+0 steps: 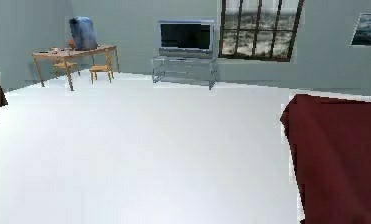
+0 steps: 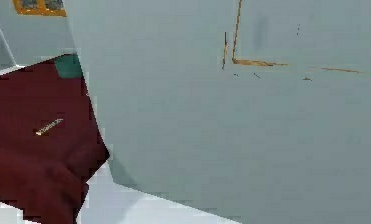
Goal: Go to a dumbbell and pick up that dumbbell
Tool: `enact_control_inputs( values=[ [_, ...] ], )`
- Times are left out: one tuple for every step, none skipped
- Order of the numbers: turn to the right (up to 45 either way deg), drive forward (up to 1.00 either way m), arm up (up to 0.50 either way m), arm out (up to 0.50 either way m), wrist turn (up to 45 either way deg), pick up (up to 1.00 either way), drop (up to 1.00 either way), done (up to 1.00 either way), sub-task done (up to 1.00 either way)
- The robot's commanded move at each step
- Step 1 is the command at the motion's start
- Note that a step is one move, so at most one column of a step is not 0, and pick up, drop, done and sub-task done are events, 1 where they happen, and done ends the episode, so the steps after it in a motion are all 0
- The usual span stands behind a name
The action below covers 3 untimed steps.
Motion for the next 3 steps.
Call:
enact_control_inputs(
  values=[
    [-6.0, 0.00, 0.00, 0.00, 0.0, 0.00, 0.00, 0.00, 0.00],
    [0.0, 0.45, 0.00, 0.00, 0.0, 0.00, 0.00, 0.00, 0.00],
    [-45.0, 0.00, 0.00, 0.00, 0.0, 0.00, 0.00, 0.00, 0.00]
  ],
)
